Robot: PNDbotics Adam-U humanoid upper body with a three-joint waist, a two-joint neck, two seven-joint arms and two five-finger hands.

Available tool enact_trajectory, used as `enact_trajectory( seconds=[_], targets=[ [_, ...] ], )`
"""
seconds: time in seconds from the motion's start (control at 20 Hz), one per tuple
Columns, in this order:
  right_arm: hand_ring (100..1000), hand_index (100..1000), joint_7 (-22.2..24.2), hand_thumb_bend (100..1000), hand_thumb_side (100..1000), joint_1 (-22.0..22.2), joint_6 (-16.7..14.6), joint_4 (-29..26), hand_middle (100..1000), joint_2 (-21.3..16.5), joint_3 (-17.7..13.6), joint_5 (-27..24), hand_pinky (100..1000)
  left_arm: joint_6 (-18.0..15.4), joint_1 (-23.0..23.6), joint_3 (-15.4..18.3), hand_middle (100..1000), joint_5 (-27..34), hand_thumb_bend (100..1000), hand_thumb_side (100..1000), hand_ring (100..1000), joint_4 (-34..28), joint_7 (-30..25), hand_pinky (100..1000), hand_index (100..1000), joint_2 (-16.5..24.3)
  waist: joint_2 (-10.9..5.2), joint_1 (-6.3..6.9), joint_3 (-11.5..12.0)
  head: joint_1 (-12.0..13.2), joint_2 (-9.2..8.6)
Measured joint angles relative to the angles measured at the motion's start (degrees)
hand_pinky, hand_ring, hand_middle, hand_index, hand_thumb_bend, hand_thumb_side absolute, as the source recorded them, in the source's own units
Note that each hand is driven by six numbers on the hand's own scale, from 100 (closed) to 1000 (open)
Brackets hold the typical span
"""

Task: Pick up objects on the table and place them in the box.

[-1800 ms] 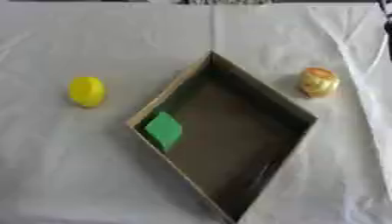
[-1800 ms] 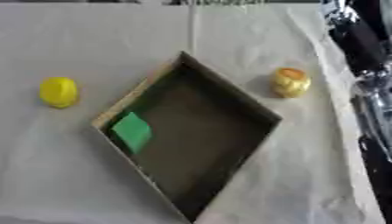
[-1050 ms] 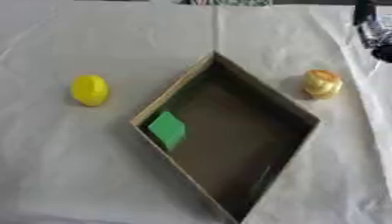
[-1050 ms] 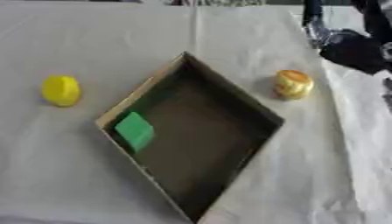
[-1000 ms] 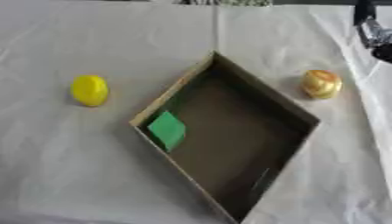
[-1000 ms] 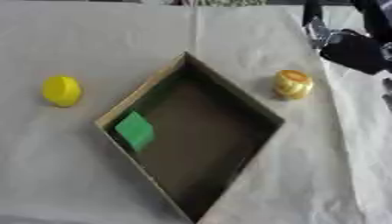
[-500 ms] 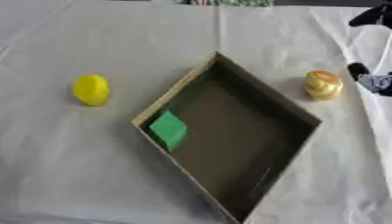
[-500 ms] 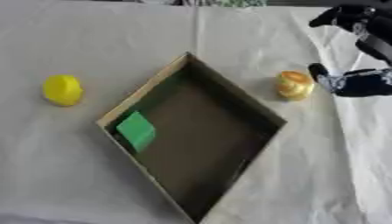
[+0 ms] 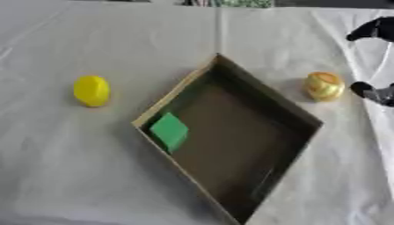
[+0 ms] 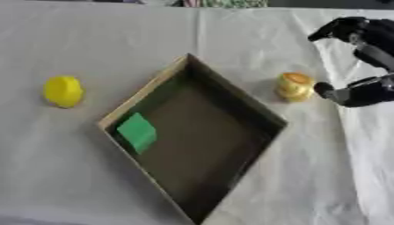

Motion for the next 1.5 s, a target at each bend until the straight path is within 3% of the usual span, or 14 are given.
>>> enact_trajectory(
  seconds=[0.5, 0.75, 1.15, 1.4, 1.5],
  targets=[
    [919, 900, 1.4, 400, 184, -2.5, -0.6, 5.6, 853, 0.1, 4.0, 2.0, 900, 0.1, -0.1, 0.0, 726, 0.3, 130, 547, 737, 0.0, -0.2, 735, 815, 0.0, 0.07, 0.01, 0.5, -0.5, -0.24],
    [918, 901, 1.9, 374, 209, -4.4, 0.6, 10.1, 851, 2.1, 5.5, 3.8, 899, 0.1, -0.2, -0.4, 726, 0.6, 126, 553, 737, 0.0, -0.4, 734, 816, 0.0, 0.62, 0.11, 1.1, -1.1, -0.45],
    [914, 900, 0.9, 327, 235, -6.6, -0.3, 17.3, 843, 4.1, 7.5, 5.1, 896, 0.1, -0.4, -0.4, 727, 1.0, 122, 557, 737, 0.0, -0.7, 733, 816, -0.1, 1.08, 0.27, 1.4, -1.5, -0.74],
    [895, 886, 0.6, 308, 193, -8.2, -0.3, 20.0, 806, 5.1, 8.6, 5.6, 887, 0.1, -0.5, -0.5, 728, 1.1, 118, 563, 737, 0.0, -0.7, 733, 816, -0.3, 1.13, 0.34, 1.5, -1.5, -0.77],
    [860, 831, 0.4, 190, 108, -8.7, -0.1, 20.9, 740, 5.3, 8.9, 5.9, 873, 0.2, -0.5, -0.6, 728, 1.2, 116, 566, 737, 0.0, -0.8, 733, 816, -0.6, 1.16, 0.34, 1.6, -1.5, -0.78]
  ],
)
